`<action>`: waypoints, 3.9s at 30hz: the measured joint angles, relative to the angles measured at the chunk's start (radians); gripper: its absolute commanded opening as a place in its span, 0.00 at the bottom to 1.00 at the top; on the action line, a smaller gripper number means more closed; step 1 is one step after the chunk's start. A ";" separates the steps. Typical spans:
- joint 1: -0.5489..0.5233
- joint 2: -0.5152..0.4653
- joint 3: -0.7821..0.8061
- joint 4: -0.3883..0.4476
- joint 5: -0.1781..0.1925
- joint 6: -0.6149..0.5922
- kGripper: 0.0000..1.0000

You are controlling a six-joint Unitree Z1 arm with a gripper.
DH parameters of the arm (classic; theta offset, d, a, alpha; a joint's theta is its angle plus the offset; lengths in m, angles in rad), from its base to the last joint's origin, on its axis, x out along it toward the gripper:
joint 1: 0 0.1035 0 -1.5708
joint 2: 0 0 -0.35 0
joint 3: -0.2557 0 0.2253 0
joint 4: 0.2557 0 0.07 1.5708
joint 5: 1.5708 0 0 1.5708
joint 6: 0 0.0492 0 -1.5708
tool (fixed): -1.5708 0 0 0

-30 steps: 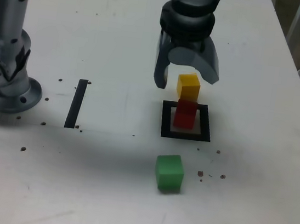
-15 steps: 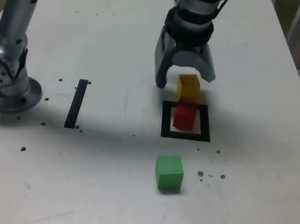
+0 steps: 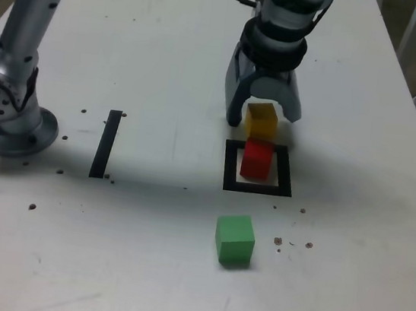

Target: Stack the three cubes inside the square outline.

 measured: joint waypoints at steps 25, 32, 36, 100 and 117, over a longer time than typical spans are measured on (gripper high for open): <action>0.002 0.000 -0.002 -0.052 -0.011 -0.009 0.07; 0.000 -0.021 -0.019 -0.014 -0.012 -0.009 0.07; -0.017 -0.062 -0.058 0.054 -0.009 -0.003 0.07; -0.221 -0.076 -0.090 0.104 -0.044 0.013 0.23; -0.221 -0.082 -0.063 0.101 -0.024 -0.007 0.99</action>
